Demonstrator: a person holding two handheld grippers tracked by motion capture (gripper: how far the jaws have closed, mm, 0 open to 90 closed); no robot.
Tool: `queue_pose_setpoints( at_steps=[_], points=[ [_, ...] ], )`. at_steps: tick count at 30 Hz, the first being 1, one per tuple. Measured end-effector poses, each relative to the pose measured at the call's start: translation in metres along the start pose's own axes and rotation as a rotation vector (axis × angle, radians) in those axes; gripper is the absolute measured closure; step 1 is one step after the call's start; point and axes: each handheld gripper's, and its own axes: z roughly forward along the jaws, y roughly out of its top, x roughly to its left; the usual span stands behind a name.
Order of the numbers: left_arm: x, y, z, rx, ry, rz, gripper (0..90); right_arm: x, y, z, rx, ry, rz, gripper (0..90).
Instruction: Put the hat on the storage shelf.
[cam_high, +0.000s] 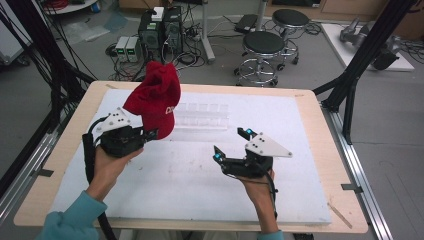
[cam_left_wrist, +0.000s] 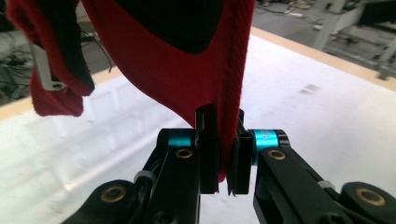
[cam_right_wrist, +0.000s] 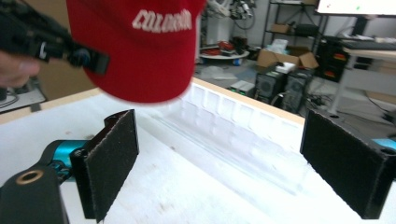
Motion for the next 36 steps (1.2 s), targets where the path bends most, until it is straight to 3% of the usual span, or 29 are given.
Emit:
queue_pose_setpoints(
  at_steps=[6,11,16,21,22,23,29,32,36],
  points=[
    [0.017,0.011,0.016,0.004,0.062,0.020,85.1,-0.015,-0.016,-0.022,0.023,-0.052,0.015,10.5],
    [0.024,0.019,0.033,0.010,0.104,0.067,85.1,-0.023,-0.028,-0.037,0.043,-0.091,0.023,8.8],
    [0.031,0.018,0.054,0.012,0.110,0.055,85.1,-0.029,-0.043,-0.050,0.044,-0.128,0.055,8.8],
    [0.038,0.013,0.073,0.012,0.137,0.030,85.2,-0.033,-0.063,-0.060,0.005,-0.126,0.090,7.3],
    [0.038,0.012,0.077,0.017,0.141,0.032,85.1,-0.033,-0.066,-0.061,0.003,-0.135,0.081,0.8],
    [0.039,0.011,0.079,0.017,0.145,0.032,85.2,-0.033,-0.070,-0.062,0.007,-0.160,0.078,0.6],
    [0.042,0.008,0.091,0.025,0.171,0.046,85.2,-0.039,-0.090,-0.064,0.000,-0.190,0.106,0.6],
    [0.044,0.006,0.093,0.034,0.168,0.030,85.2,-0.041,-0.098,-0.063,0.008,-0.205,0.112,0.5],
    [0.045,0.004,0.096,0.040,0.170,0.040,85.2,-0.045,-0.108,-0.061,0.021,-0.213,0.125,0.5]
  ],
)
